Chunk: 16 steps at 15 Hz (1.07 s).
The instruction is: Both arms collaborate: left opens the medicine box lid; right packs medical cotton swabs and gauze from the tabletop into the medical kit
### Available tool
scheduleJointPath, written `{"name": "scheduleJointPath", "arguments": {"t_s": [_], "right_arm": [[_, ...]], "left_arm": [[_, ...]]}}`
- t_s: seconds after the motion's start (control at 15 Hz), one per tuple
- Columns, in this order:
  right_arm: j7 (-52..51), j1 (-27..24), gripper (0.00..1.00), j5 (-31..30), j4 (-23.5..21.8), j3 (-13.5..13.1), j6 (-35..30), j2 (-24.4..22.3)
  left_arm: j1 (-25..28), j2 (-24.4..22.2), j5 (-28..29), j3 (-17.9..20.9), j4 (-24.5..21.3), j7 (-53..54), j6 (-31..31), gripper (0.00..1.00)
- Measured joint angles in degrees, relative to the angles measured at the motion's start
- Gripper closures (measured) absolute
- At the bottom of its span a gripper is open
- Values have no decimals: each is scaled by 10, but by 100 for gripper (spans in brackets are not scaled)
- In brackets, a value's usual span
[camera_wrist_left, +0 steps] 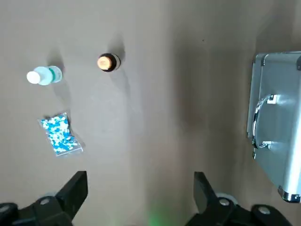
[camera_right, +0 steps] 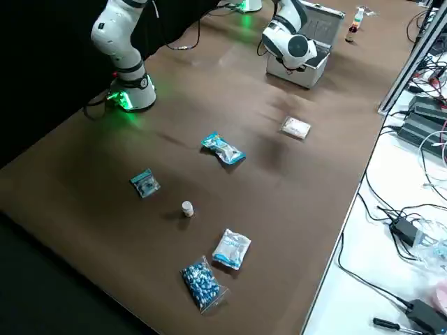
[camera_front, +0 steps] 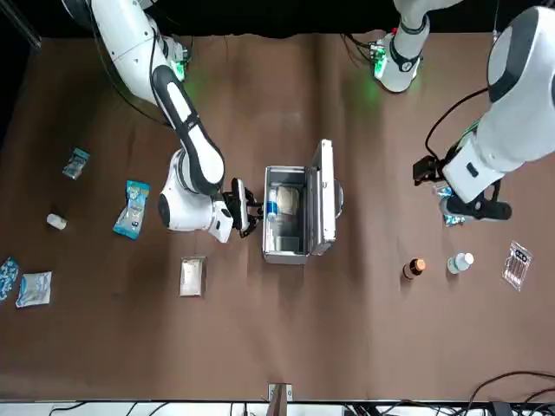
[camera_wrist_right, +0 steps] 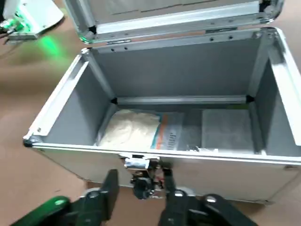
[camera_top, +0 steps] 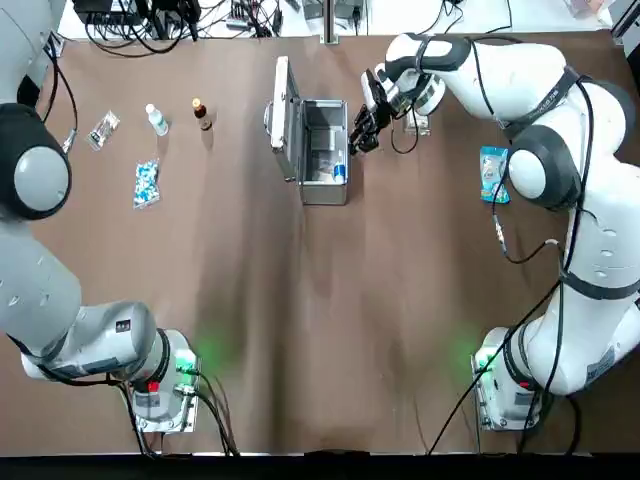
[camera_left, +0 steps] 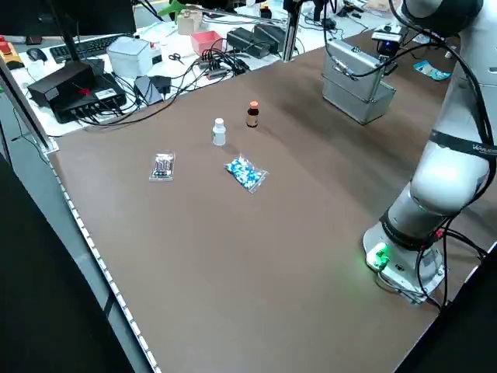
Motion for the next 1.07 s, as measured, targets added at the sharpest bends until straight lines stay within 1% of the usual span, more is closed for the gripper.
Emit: {"name": "scheduleJointPath", "arguments": {"t_s": [0.07,0.33,0.4,0.47,0.6,0.8,0.93,1.07], "right_arm": [[-1,-3,46,0,-1,0,-15,0],[-8,-18,9,-1,-1,-1,-40,0],[-12,-26,2,-3,0,-2,-53,0],[-16,-37,1,-11,1,-3,-67,-1],[-20,-67,2,-49,8,-6,-112,-11],[-18,-125,2,-99,14,-9,-188,-50],[-6,-162,2,-123,14,-11,-207,-79],[21,-193,2,-142,14,-12,-212,-105]], "left_arm": [[6,-8,0,1,8,0,-3,0],[28,-28,0,4,20,-2,-19,0],[32,-33,0,7,20,-2,-23,0],[32,-36,0,15,20,-3,-29,0],[17,-37,-1,43,20,-3,-47,0],[-20,-37,-2,77,18,-3,-51,0],[-55,-37,-3,107,15,-8,-38,0],[-80,-37,-9,136,12,-11,-20,0]]}}
